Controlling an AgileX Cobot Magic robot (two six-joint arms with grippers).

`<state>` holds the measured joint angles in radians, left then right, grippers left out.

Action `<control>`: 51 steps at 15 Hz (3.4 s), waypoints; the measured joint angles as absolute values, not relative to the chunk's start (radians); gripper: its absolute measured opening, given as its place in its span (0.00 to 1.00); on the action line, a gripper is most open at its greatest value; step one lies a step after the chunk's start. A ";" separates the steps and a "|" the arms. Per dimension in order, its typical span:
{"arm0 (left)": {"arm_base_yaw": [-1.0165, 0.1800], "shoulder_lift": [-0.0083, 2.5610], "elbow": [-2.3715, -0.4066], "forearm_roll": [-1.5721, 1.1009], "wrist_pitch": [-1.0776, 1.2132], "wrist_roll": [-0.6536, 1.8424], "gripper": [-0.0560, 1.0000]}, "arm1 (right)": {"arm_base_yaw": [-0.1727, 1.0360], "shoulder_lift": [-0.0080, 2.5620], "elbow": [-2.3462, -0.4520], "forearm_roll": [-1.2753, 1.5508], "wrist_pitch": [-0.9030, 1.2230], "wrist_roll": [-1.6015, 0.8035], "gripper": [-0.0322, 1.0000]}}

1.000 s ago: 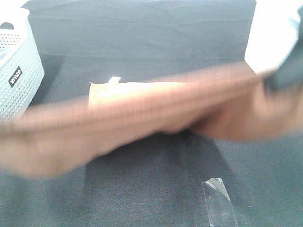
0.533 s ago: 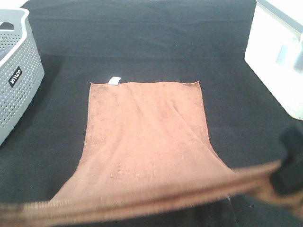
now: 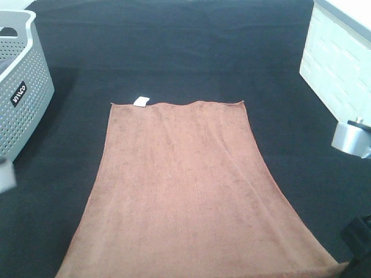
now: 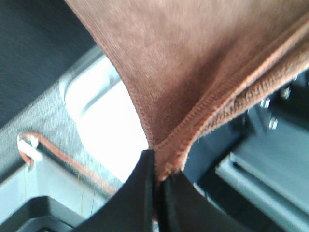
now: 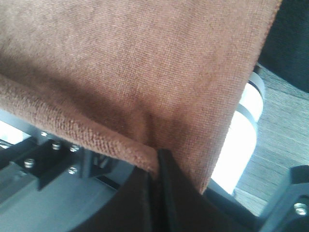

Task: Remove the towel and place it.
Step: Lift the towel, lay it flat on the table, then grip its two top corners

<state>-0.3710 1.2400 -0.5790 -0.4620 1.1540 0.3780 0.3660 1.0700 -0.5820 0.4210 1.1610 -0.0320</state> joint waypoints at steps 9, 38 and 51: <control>-0.529 1.480 -0.670 -0.345 1.147 0.174 0.05 | 0.364 1.355 -0.570 0.449 1.109 -0.168 0.03; -0.685 1.646 -1.016 -0.333 1.053 0.085 0.76 | 0.177 1.399 -0.810 0.339 1.024 -0.172 0.75; -0.264 1.951 -1.492 -0.209 0.960 0.047 0.82 | 0.087 1.703 -1.176 0.348 0.898 -0.173 0.93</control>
